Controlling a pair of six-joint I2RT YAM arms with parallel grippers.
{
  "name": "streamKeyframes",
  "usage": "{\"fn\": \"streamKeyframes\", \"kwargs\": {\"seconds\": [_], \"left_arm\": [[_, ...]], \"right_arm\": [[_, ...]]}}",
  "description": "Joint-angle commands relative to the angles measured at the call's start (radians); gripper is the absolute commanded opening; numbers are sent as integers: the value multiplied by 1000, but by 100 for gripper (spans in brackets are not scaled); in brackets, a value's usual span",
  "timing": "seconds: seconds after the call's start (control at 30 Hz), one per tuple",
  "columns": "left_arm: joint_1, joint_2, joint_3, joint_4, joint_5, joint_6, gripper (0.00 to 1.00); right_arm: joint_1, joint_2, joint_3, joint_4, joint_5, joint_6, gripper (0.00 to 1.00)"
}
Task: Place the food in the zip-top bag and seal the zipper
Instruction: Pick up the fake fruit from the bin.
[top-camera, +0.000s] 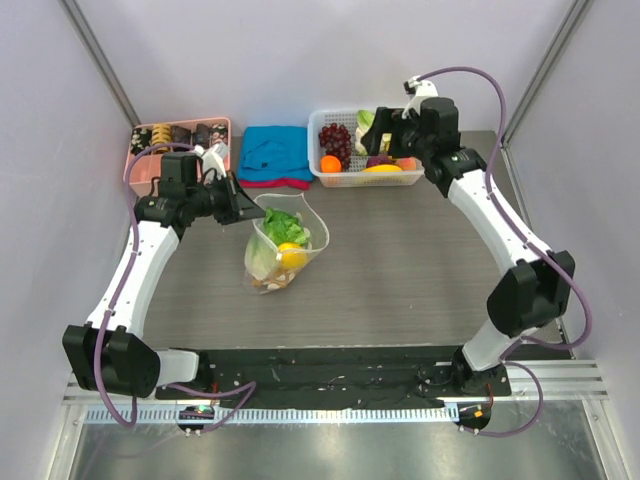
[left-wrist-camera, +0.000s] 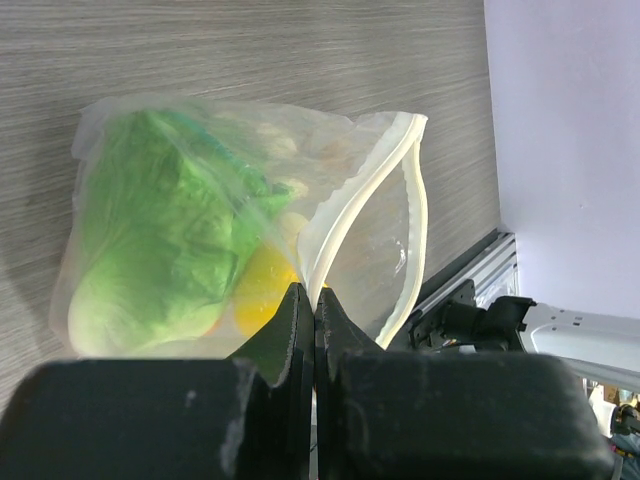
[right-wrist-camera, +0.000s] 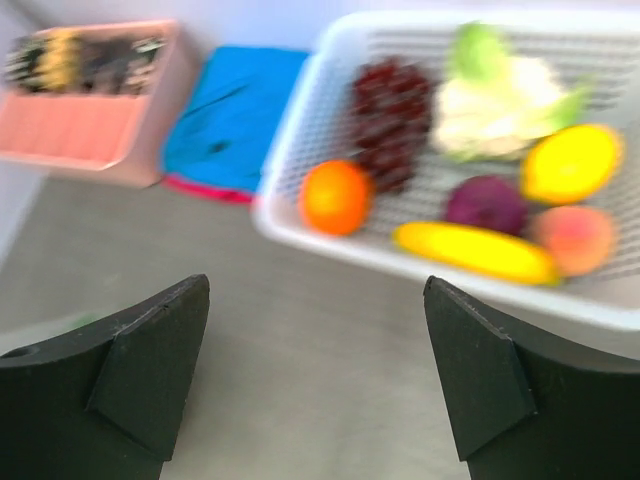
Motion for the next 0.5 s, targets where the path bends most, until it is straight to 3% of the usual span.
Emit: {"fn": "streamKeyframes", "kwargs": {"seconds": [0.0, 0.27, 0.47], "left_arm": [[7, -26, 10, 56, 38, -14, 0], [6, -29, 6, 36, 22, 11, 0], [6, -24, 3, 25, 8, 32, 0]], "right_arm": [[-99, 152, 112, 49, 105, -151, 91], [-187, 518, 391, 69, 156, -185, 82], [-190, 686, 565, 74, 156, -215, 82]]}}
